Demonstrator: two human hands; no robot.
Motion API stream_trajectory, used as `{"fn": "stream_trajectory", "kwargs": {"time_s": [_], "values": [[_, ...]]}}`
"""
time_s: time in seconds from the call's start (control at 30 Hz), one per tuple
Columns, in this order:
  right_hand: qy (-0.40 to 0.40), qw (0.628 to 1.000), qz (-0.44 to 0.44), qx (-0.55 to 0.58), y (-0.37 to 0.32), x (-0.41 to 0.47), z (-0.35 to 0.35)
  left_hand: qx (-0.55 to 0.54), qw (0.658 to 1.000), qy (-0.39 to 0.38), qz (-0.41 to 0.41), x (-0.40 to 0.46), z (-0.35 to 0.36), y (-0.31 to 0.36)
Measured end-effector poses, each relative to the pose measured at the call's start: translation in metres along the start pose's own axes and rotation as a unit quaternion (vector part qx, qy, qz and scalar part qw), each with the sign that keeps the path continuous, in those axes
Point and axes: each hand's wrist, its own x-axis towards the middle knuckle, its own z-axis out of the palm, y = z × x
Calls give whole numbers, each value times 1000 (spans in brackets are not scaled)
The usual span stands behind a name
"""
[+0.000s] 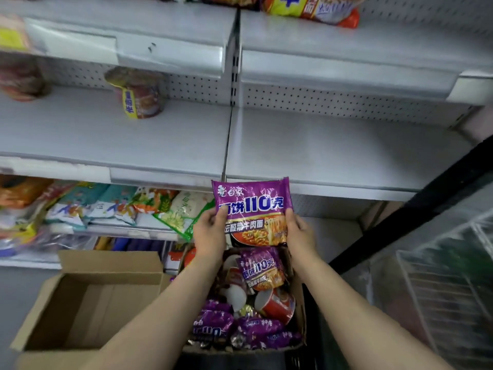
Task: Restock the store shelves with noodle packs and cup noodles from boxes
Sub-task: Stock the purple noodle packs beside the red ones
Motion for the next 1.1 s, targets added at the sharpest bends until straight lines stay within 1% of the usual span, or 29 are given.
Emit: {"fn": "stream_trajectory", "kwargs": {"time_s": [0.13,0.23,0.4,0.5,0.57,0.63,0.7,0.77,0.83,0.93,1.0,1.1], "values": [[16,997,-69,-27,-26,-15,7,-53,997,22,41,-17,-14,35],[10,992,-122,-25,-48,-23,12,-82,993,55,71,-28,-22,68],[17,974,-225,19,-94,-41,19,-72,976,115,171,-41,-28,128],[25,966,-251,61,-116,-50,22,-89,968,97,215,-53,-32,155],[33,961,-263,77,-128,-56,25,-81,963,92,242,-58,-36,166],[31,956,-279,90,-141,-64,28,-66,957,101,263,-62,-43,176],[23,951,-293,100,-151,-71,29,-50,951,127,276,-66,-50,186],[8,948,-301,103,-161,-79,29,-47,949,142,276,-69,-61,197],[-3,946,-311,97,-171,-84,31,-58,957,130,254,-69,-72,210],[-21,941,-322,101,-189,-94,37,-97,963,66,241,-66,-94,231],[-27,939,-327,102,-203,-98,40,-87,963,36,251,-61,-106,243],[-31,931,-350,96,-227,-101,50,-23,960,32,279,-41,-128,268]]}}
